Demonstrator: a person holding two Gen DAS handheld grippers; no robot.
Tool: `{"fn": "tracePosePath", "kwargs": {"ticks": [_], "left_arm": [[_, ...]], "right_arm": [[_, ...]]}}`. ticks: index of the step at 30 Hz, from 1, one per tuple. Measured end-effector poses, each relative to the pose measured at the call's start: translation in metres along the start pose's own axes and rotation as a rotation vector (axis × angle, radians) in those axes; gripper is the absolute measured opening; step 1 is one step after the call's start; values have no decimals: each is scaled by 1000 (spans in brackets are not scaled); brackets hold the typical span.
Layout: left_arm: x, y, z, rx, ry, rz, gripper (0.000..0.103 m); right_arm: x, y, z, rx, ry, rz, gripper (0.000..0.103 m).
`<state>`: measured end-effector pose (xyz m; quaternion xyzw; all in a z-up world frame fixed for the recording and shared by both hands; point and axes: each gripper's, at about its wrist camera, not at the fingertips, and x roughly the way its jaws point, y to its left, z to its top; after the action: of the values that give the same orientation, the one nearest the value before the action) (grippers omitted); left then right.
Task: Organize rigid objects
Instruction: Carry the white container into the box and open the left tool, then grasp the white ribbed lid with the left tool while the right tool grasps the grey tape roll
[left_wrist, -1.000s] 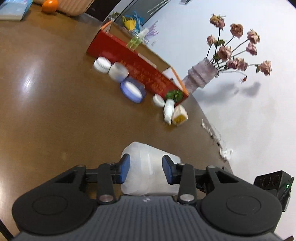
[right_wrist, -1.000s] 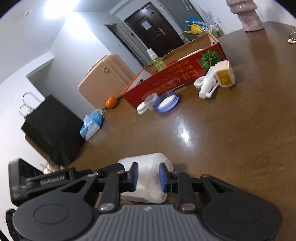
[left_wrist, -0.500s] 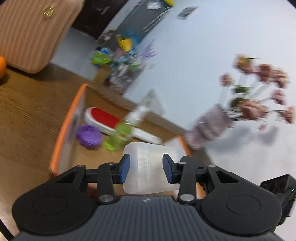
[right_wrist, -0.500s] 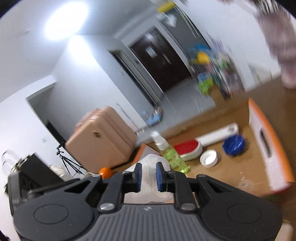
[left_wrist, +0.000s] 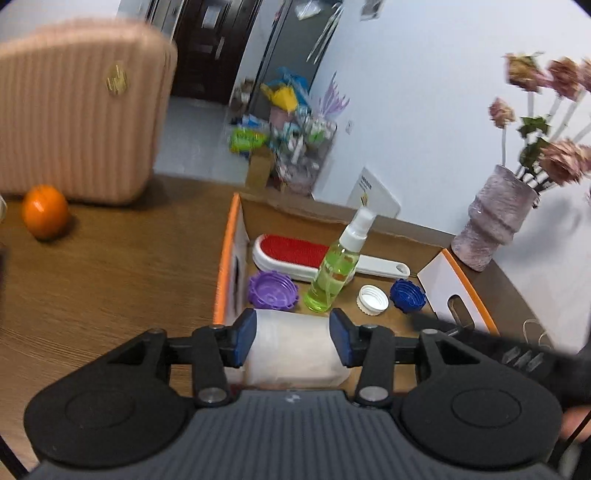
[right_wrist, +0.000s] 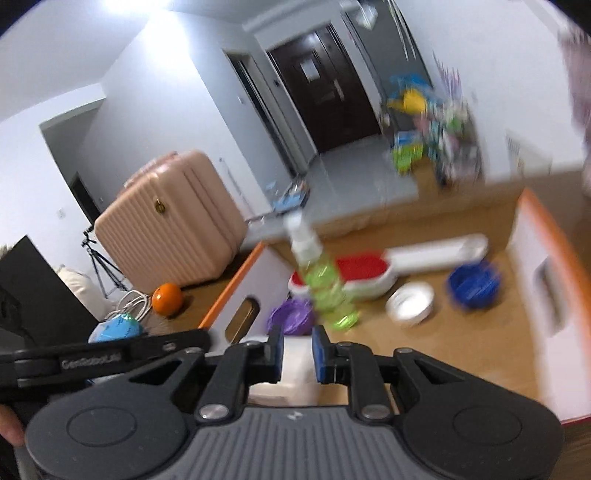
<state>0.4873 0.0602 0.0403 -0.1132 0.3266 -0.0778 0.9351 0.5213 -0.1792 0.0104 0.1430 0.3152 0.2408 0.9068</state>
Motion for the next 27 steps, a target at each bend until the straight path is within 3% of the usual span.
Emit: {"fn": "tracePosePath", "kwargs": {"ticks": [5, 7, 11, 13, 17, 20, 27], "left_arm": [[-78, -16, -26, 145, -116, 60, 73], [-106, -20, -44, 172, -149, 90, 74], [-157, -27, -88, 196, -190, 127, 82], [-181, -33, -115, 211, -221, 141, 84], [-218, -43, -159, 190, -237, 123, 86], [-242, -49, -190, 175, -256, 111, 88], [-276, -39, -241, 138, -263, 82, 88]], "right_arm": [[-97, 8, -2, -187, -96, -126, 19], [-134, 13, -12, -248, -122, -176, 20], [-202, 26, -46, -314, -161, -215, 40], [-227, 32, -68, -332, -189, -243, 40], [-260, 55, -112, -377, -203, -292, 45], [-279, 67, -147, -389, -192, -281, 49], [-308, 69, -208, -321, -158, -276, 49]]}}
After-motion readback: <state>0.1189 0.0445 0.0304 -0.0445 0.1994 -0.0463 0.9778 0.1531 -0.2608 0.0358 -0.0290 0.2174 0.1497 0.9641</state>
